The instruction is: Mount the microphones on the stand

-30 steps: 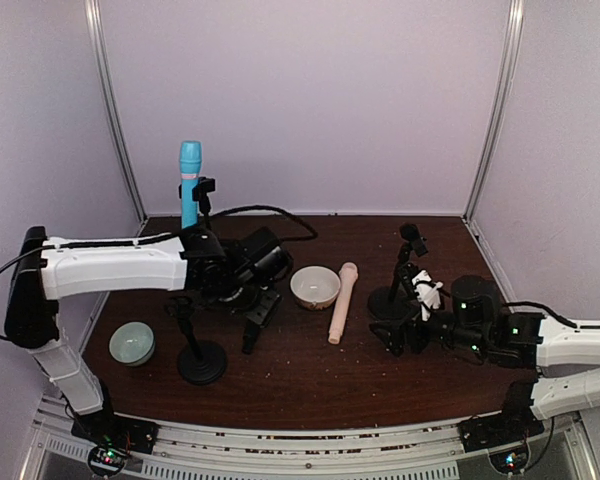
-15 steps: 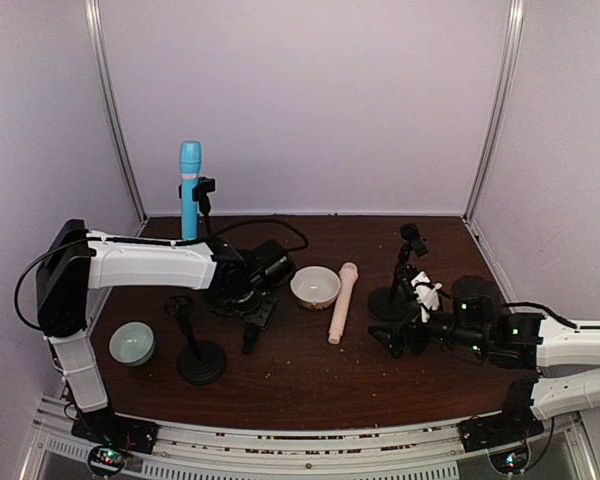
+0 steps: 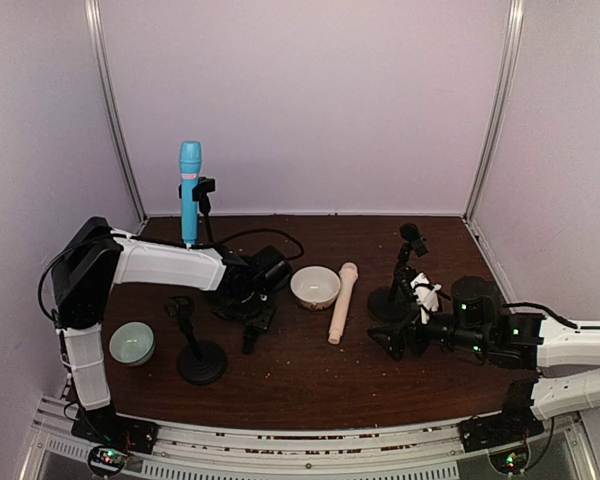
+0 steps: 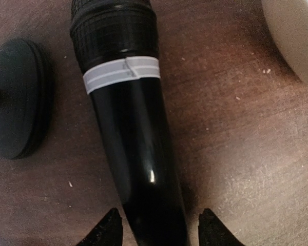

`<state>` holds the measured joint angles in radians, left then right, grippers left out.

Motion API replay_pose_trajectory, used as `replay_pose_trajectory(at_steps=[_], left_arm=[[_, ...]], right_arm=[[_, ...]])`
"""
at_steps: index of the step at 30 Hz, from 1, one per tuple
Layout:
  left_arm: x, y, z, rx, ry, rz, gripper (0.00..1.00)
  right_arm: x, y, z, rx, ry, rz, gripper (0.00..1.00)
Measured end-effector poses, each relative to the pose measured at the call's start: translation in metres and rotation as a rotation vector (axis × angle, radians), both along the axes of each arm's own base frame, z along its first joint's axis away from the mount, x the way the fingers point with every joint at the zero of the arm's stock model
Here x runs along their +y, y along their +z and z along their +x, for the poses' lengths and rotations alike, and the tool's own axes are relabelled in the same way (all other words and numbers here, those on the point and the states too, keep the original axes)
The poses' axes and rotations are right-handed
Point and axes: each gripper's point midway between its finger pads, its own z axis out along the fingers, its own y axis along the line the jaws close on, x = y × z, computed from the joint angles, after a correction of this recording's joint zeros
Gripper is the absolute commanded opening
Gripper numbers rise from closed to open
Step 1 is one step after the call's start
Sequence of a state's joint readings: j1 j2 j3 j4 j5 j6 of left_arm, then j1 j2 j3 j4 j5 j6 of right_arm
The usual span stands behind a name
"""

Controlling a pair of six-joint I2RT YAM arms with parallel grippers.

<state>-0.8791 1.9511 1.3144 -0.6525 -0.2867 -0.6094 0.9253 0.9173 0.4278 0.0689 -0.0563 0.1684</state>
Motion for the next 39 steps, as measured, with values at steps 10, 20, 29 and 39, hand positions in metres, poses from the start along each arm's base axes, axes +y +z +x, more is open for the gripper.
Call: replay_pose_trajectory(at_steps=[10,20,29,39], left_arm=[[-0.001,-0.007,0.002,0.02,0.004,-0.02,0.42],[-0.003,-0.006,-0.004,0.034,-0.006,-0.036,0.2],[-0.008,0.044,-0.057,-0.014,-0.091,-0.018,0.03],[0.002,0.092,-0.091,-0.123,-0.201,-0.146,0.0]], right_arm=[[0.004,0.002,-0.006,0.012,0.029,0.005,1.0],[0.004,0.003,-0.007,0.008,0.036,-0.001,1.0],[0.009,0.023,-0.006,-0.02,0.058,0.0,1.0],[0.0,0.057,-0.001,-0.068,-0.008,0.083,1.0]])
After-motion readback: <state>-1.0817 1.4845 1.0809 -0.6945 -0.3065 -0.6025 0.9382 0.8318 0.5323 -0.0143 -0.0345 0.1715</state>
